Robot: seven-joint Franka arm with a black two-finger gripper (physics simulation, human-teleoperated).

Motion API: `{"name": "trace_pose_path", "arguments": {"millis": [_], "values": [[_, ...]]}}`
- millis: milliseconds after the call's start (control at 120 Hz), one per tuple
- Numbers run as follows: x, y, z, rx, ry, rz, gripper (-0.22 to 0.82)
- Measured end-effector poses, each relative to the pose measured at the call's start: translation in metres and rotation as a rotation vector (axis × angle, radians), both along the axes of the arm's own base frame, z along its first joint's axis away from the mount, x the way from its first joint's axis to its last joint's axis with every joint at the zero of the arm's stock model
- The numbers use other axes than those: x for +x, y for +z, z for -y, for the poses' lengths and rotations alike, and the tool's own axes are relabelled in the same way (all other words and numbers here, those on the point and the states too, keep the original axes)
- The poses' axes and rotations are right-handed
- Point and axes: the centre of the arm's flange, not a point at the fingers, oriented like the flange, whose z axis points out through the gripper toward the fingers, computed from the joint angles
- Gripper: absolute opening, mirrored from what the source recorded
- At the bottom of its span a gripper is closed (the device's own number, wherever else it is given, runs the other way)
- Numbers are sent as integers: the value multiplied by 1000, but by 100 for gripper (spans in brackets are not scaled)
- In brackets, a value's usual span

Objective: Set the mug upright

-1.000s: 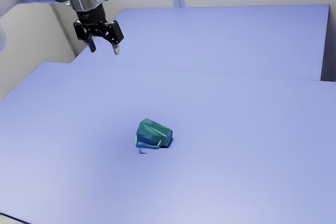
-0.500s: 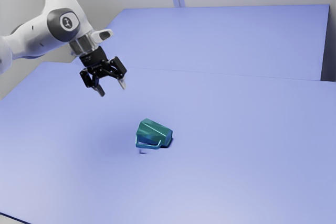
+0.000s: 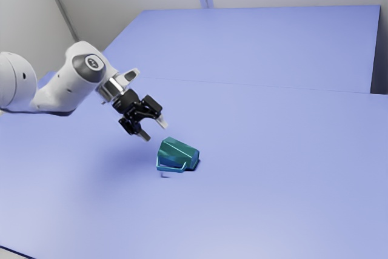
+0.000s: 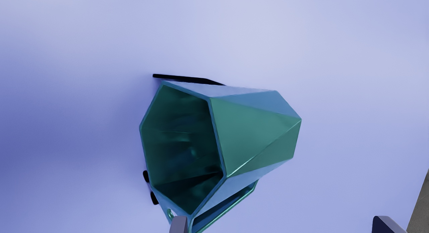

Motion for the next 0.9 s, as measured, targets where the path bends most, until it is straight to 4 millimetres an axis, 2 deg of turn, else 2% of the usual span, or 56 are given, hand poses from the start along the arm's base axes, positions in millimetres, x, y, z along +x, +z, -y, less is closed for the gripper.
{"name": "trace_pose_path", "arguments": {"millis": [133, 408, 567, 667, 900], "values": [[4, -21, -4, -61, -38, 60, 60], [-2, -57, -7, -168, -88, 124, 60], [-3, -68, -1, -244, -101, 155, 60], [-6, -72, 0, -285, -108, 177, 50], [-9, -72, 3, -335, -153, 229, 12]]}}
